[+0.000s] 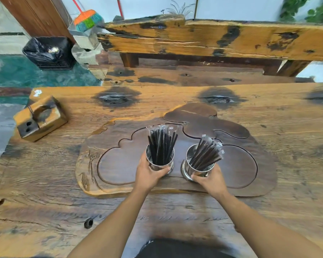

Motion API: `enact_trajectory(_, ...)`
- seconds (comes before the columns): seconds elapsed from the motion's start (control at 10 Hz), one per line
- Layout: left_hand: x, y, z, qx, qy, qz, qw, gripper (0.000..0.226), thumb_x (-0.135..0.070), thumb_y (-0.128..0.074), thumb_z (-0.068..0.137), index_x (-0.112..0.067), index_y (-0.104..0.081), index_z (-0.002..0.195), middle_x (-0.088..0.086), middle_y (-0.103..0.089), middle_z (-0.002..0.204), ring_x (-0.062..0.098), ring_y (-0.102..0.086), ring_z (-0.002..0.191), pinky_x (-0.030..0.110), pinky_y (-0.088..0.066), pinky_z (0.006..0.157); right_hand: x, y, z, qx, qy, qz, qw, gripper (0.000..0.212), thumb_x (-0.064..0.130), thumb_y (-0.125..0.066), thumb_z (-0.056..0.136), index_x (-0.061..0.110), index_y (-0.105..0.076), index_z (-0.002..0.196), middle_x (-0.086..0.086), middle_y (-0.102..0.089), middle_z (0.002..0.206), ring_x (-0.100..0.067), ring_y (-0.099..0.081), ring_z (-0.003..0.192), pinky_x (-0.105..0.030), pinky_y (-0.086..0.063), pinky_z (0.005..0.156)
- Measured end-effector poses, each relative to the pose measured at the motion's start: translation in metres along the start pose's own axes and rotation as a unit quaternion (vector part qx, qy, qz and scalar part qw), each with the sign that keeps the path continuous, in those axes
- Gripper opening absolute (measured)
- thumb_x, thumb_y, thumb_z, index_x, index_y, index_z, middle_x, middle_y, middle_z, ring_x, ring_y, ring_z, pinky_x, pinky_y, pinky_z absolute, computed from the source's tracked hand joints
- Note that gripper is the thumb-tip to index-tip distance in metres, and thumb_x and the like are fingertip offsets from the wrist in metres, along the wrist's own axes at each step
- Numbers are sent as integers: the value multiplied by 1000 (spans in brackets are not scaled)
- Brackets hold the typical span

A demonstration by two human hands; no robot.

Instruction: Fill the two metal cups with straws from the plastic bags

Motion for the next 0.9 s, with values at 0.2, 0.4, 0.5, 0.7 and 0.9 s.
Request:
enact_trajectory(0.2,0,-10,24,8,4,13,1000,94,-56,-94,52,-57,-40,130,-16,-64,131,8,-62,123,40,-52,107,-5,-5,24,0,-15,-9,1000,64,37,-93,57,21,-63,111,1,-72,108,-15,-70,101,-44,-56,94)
enact_trajectory(0.4,8,-12,39,2,3,17,1000,95,-57,-95,53,-65,-38,128,-22,-61,131,0,-59,123,30,-51,106,-3,-8,37,-8,-3,-15,1000,56,42,-91,60,25,-67,108,8,-73,107,-8,-70,100,-40,-56,94)
enact_trajectory(0.5,7,-12,41,-3,-7,33,999,96,-56,-94,54,-70,-34,127,-27,-55,130,-6,-56,123,17,-46,101,-1,-8,40,-6,1,-10,1000,61,42,-93,59,25,-66,110,9,-73,108,-7,-69,101,-33,-55,94)
enact_trajectory(0.7,11,-16,39,10,-19,54,998,100,-57,-95,53,-67,-32,131,-30,-49,131,-8,-52,125,2,-39,97,-5,-9,43,7,1,-30,1000,60,41,-93,60,27,-66,111,13,-71,109,-2,-67,101,-25,-52,90)
enact_trajectory(0.9,20,-19,34,35,-7,46,998,110,-51,-94,50,-53,-34,142,-28,-44,133,0,-45,131,18,-40,108,-10,-10,35,-4,12,-39,999,58,20,-90,68,23,-58,116,13,-61,109,2,-58,99,-13,-43,84)
Point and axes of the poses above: each hand's wrist, its own z-axis towards the middle knuckle, its own y-axis out of the back of the hand, x = y × z, the point moved 10 cm from there along z, towards the middle knuckle
